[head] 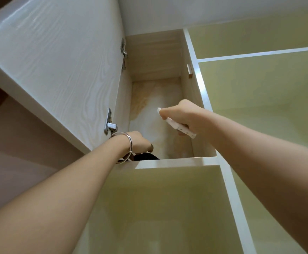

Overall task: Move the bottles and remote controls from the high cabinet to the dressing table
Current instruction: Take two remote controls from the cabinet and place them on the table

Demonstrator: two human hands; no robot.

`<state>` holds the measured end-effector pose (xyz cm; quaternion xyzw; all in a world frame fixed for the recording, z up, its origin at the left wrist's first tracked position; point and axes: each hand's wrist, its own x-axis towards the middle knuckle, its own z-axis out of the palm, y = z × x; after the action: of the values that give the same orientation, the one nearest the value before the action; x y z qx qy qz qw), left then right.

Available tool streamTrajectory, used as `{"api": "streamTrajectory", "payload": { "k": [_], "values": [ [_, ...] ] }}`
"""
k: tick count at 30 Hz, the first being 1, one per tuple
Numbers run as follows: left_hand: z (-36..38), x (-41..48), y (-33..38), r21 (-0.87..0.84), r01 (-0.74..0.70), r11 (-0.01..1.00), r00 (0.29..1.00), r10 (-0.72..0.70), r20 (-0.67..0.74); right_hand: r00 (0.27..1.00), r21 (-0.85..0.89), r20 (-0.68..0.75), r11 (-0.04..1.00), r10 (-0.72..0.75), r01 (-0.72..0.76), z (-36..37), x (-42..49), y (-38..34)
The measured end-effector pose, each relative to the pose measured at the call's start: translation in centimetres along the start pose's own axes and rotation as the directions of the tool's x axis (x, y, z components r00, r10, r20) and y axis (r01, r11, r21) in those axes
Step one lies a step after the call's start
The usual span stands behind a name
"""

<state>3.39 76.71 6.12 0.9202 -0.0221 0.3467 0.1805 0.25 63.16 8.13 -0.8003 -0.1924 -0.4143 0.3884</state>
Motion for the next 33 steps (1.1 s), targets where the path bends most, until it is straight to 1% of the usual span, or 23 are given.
{"api": "streamTrajectory", "payload": {
  "k": [2, 4, 6, 8, 9, 10, 12, 14, 16, 17, 18, 20, 21, 23, 24, 25, 27, 30, 33],
  "values": [
    [0.0, -0.3, 1.7, 0.101, 0.016, 0.995, 0.991, -0.029, 0.128, 0.997, 0.007, -0.053, 0.999, -0.053, 0.053, -0.7, 0.0, -0.1],
    [0.6, -0.2, 3.0, 0.238, -0.009, 0.971, 0.976, -0.044, 0.214, 0.996, 0.012, -0.05, 0.997, -0.075, 0.075, -1.2, -0.1, 0.0],
    [1.4, 0.9, 3.7, 0.306, -0.004, 0.952, 0.982, -0.054, 0.182, 0.997, 0.032, -0.012, 0.996, -0.083, 0.083, -1.5, -0.3, 0.2],
    [2.1, 1.4, 3.6, 0.36, 0.032, 0.932, 0.989, -0.081, 0.124, 0.997, 0.05, 0.012, 0.995, -0.081, 0.081, -1.8, -0.5, 0.7],
    [2.6, 1.8, 3.6, 0.381, 0.054, 0.923, 0.987, -0.107, 0.12, 0.997, 0.064, 0.016, 0.995, -0.076, 0.075, -1.9, -0.5, 1.0],
    [2.9, 2.2, 3.5, 0.427, 0.033, 0.904, 0.987, -0.096, 0.127, 0.998, 0.078, 0.018, 0.995, -0.068, 0.066, -1.9, -0.5, 1.2],
    [3.2, 1.7, 3.5, 0.439, 0.01, 0.898, 0.989, -0.074, 0.129, 0.998, 0.094, 0.02, 0.994, -0.064, 0.062, -1.9, -0.6, 1.6],
    [2.9, 1.0, 3.5, 0.354, -0.014, 0.935, 0.997, -0.015, 0.08, 0.998, 0.09, 0.021, 0.994, -0.061, 0.059, -1.7, -0.6, 1.8],
    [2.0, -0.2, 3.5, 0.263, -0.043, 0.964, 0.998, 0.053, -0.033, 0.998, 0.099, 0.019, 0.994, -0.056, 0.054, -1.5, -0.8, 1.8],
    [1.7, -0.7, 3.5, 0.176, -0.039, 0.984, 0.991, 0.06, -0.118, 0.998, 0.108, 0.017, 0.992, -0.06, 0.058, -1.4, -0.9, 1.8],
    [1.2, -1.2, 3.2, 0.128, -0.048, 0.991, 0.975, 0.074, -0.207, 0.998, 0.123, 0.011, 0.99, -0.069, 0.067, -1.4, -1.0, 1.9],
    [0.4, -2.8, 2.6, 0.017, -0.084, 0.996, 0.92, 0.084, -0.384, 0.995, 0.175, -0.013, 0.979, -0.099, 0.099, -1.4, -1.4, 2.0],
    [0.0, -3.5, 2.2, -0.064, -0.109, 0.992, 0.893, 0.07, -0.445, 0.993, 0.209, -0.031, 0.97, -0.116, 0.12, -1.6, -1.7, 2.1],
    [-0.5, -5.3, 1.6, -0.17, -0.185, 0.968, 0.831, 0.062, -0.553, 0.988, 0.272, -0.071, 0.95, -0.141, 0.155, -2.1, -2.7, 2.3],
    [-0.4, -6.4, 1.4, -0.227, -0.212, 0.951, 0.815, 0.044, -0.578, 0.985, 0.303, -0.09, 0.938, -0.149, 0.17, -2.4, -3.4, 2.4],
    [-0.2, -7.5, 1.1, -0.287, -0.239, 0.927, 0.807, 0.026, -0.59, 0.983, 0.332, -0.105, 0.926, -0.153, 0.18, -2.8, -4.3, 2.7],
    [0.7, -9.9, 0.9, -0.407, -0.266, 0.874, 0.822, -0.015, -0.57, 0.981, 0.353, -0.127, 0.917, -0.149, 0.185, -3.4, -6.4, 3.4],
    [2.6, -14.0, 0.7, -0.575, -0.271, 0.772, 0.882, -0.039, -0.469, 0.98, 0.326, -0.141, 0.929, -0.139, 0.178, -4.2, -10.9, 5.1],
    [5.3, -18.9, 0.4, -0.734, -0.261, 0.628, 0.944, 0.007, -0.329, 0.99, 0.316, -0.126, 0.943, -0.065, 0.102, -5.3, -16.6, 7.5]
  ]
}}
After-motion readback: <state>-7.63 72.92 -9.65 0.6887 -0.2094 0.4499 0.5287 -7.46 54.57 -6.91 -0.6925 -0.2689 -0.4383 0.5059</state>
